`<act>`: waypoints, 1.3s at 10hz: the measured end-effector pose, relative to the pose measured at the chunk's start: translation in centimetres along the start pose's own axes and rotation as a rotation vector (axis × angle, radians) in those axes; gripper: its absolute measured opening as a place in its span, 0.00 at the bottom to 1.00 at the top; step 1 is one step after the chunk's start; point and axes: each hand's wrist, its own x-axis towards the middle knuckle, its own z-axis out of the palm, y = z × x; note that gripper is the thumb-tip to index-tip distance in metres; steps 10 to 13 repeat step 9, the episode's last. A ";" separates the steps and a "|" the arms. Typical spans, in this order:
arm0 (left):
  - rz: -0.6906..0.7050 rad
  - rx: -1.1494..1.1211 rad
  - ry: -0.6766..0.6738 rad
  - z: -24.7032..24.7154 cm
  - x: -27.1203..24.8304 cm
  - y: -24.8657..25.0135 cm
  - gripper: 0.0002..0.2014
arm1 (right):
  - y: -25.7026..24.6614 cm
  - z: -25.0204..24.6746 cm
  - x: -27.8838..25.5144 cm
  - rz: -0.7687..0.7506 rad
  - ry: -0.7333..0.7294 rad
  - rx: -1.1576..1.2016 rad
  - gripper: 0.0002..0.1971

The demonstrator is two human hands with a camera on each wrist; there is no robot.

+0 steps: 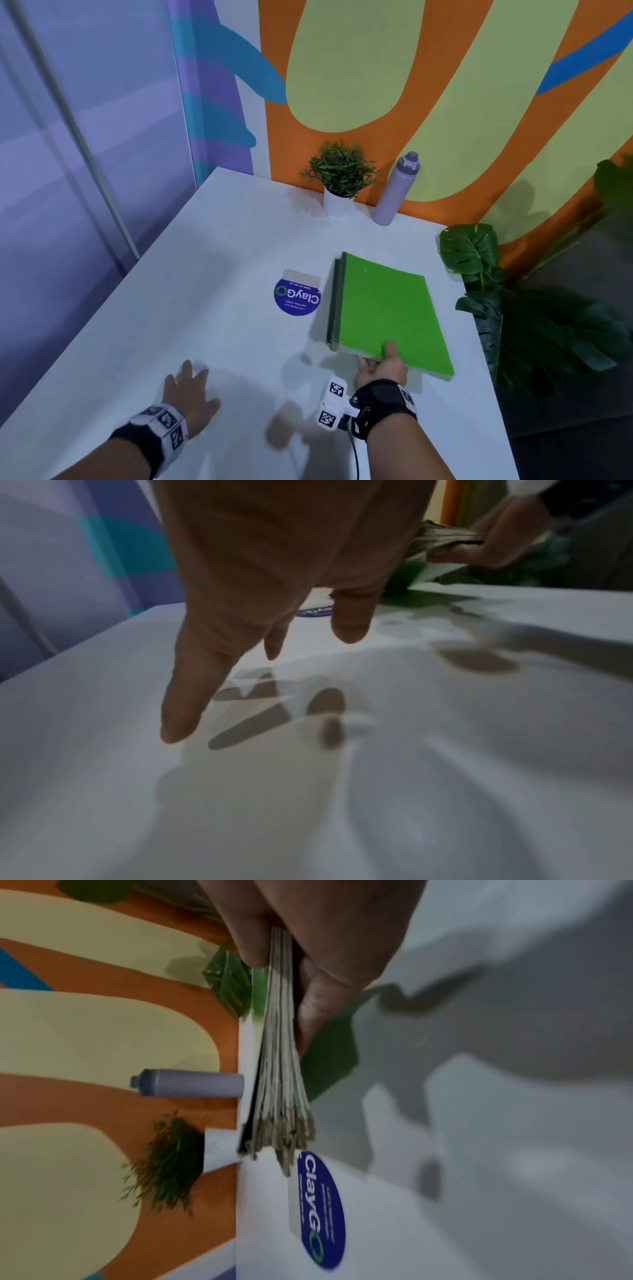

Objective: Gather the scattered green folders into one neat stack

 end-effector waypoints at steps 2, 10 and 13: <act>0.055 0.172 -0.098 -0.1 0.0 1.1 0.35 | -1.0 3.7 3.5 0.061 0.053 -0.181 0.23; 0.079 0.110 -0.149 0.0 0.6 -0.1 0.36 | -4.0 7.9 1.5 -0.464 -0.122 -1.309 0.25; 0.079 0.110 -0.149 0.0 0.6 -0.1 0.36 | -4.0 7.9 1.5 -0.464 -0.122 -1.309 0.25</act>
